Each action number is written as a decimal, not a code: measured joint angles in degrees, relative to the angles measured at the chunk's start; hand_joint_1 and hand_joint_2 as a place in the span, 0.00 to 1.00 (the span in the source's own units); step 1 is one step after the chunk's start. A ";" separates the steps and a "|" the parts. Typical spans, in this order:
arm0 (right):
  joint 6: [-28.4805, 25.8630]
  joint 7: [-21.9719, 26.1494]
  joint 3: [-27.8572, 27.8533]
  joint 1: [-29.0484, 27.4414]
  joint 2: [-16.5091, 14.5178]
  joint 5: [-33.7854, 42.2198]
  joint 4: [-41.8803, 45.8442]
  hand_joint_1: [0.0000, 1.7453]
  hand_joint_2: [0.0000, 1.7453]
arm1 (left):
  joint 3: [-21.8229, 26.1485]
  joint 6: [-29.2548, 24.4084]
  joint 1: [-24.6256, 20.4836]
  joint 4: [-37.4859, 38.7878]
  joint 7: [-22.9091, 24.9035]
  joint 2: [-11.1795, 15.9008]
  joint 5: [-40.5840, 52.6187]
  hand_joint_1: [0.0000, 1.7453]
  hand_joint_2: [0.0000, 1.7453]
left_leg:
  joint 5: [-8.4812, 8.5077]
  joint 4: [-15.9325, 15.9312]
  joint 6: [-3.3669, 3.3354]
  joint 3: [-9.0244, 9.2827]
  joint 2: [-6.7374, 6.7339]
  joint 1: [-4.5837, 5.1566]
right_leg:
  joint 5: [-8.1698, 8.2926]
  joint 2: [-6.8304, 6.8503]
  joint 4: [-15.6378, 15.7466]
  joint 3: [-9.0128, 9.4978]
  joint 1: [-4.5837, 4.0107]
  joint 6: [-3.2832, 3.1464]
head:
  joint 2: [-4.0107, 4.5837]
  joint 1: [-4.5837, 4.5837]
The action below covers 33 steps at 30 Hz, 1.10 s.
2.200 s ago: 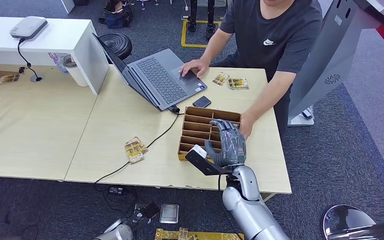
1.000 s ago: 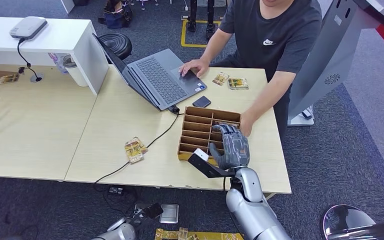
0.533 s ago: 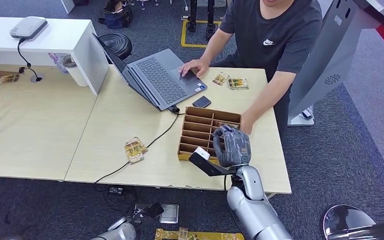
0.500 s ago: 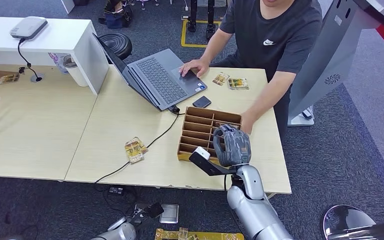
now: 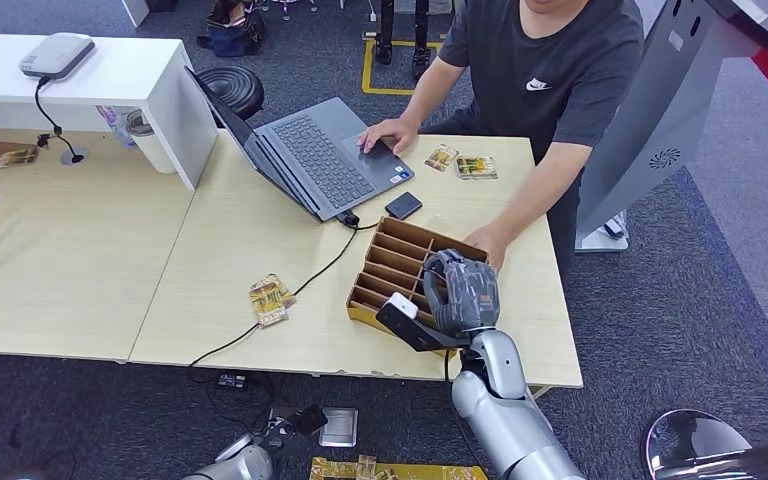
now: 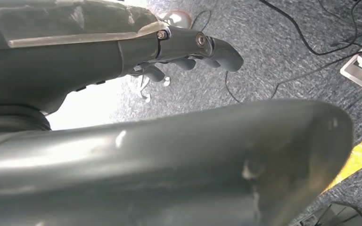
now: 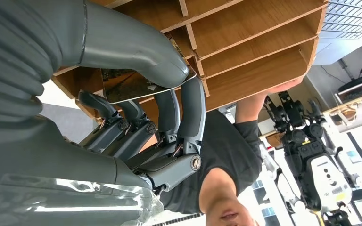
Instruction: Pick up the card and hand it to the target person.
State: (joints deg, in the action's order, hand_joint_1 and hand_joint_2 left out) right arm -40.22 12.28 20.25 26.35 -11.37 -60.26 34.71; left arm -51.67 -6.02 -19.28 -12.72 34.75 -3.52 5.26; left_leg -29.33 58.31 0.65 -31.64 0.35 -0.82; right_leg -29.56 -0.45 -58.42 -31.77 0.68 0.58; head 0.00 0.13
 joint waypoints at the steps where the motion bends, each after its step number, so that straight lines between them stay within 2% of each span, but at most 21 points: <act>1: 0.00 0.10 -0.01 0.00 0.00 -0.10 -0.01 1.00 1.00 | 0.00 -0.01 0.00 0.00 0.00 0.00 -0.03 0.00 0.00 | 0.00 0.00 0.00 0.00 0.00 0.00 | 0.00 0.00 0.00 0.00 0.00 0.00 | 0.00 0.00; 8: -0.02 3.10 -1.20 -0.23 -0.15 -0.38 1.22 1.00 1.00 | 0.00 -0.36 0.07 0.00 -0.14 0.00 -0.19 0.00 0.00 | 0.00 0.00 0.00 -0.01 0.00 0.00 | 0.00 0.00 -0.01 0.00 0.00 0.00 | 0.00 0.01; 15: -0.04 7.84 -2.28 -0.61 -1.07 5.47 6.83 1.00 1.00 | 0.04 -0.85 0.38 0.00 -0.57 0.13 -1.13 0.00 0.00 | 0.00 0.00 0.00 -0.02 0.00 0.00 | 0.00 0.00 -0.02 0.00 0.00 0.00 | 0.00 -0.02; 23: -0.02 5.45 -0.41 -0.23 -1.42 11.45 13.86 1.00 1.00 | 0.13 -1.72 0.84 0.00 -0.97 0.28 -2.16 0.00 0.00 | 0.01 0.00 0.00 -0.02 0.00 0.00 | 0.00 0.00 -0.03 0.01 0.00 0.00 | 0.00 0.03; 33: 0.11 2.48 3.24 6.26 -1.55 8.75 12.41 1.00 1.00 | 0.20 -2.40 0.82 0.00 -1.33 0.27 -2.29 0.00 0.00 | 0.01 0.00 -0.01 -0.02 0.00 0.00 | 0.00 0.01 -0.04 0.01 0.00 0.00 | 0.00 -0.02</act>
State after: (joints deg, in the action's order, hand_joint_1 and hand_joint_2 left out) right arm -40.11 14.76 23.49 32.61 -12.91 -51.51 47.13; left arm -51.47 -8.42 -18.46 -12.72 33.42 -3.25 2.97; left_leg -29.32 58.31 0.64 -31.65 0.36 -0.82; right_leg -29.55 -0.45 -58.47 -31.77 0.68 0.57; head 0.00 0.11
